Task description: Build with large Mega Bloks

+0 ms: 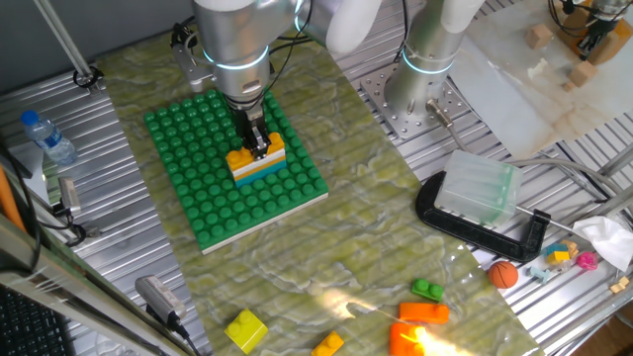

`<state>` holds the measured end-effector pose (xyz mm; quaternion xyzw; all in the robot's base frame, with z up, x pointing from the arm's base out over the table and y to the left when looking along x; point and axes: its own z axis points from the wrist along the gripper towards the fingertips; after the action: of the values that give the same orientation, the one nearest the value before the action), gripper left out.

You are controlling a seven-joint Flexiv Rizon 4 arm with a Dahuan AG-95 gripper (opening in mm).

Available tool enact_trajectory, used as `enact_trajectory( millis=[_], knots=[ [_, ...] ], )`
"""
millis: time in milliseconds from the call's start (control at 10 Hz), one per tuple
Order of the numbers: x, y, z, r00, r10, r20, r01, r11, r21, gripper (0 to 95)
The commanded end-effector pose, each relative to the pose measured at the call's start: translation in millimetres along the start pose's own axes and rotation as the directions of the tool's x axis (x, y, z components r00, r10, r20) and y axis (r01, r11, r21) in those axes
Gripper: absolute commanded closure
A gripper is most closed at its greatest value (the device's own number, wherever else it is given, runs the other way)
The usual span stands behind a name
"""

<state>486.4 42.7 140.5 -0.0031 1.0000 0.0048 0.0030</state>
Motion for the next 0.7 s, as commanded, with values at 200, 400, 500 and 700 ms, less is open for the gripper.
enact_trajectory(
  millis=[200, 400, 500, 700],
  knots=[
    [-1.9, 1.4, 5.7, 1.000, 0.002, 0.003, -0.002, 1.000, 0.001, 95.0],
    [-1.1, 1.9, 5.4, 1.000, 0.001, 0.001, -0.001, 1.000, -0.003, 95.0],
    [-1.1, 2.0, 5.3, 1.000, 0.001, 0.003, -0.001, 1.000, -0.002, 95.0],
    [-1.2, 2.3, 5.0, 1.000, 0.009, 0.007, -0.009, 1.000, -0.003, 95.0]
  ],
)
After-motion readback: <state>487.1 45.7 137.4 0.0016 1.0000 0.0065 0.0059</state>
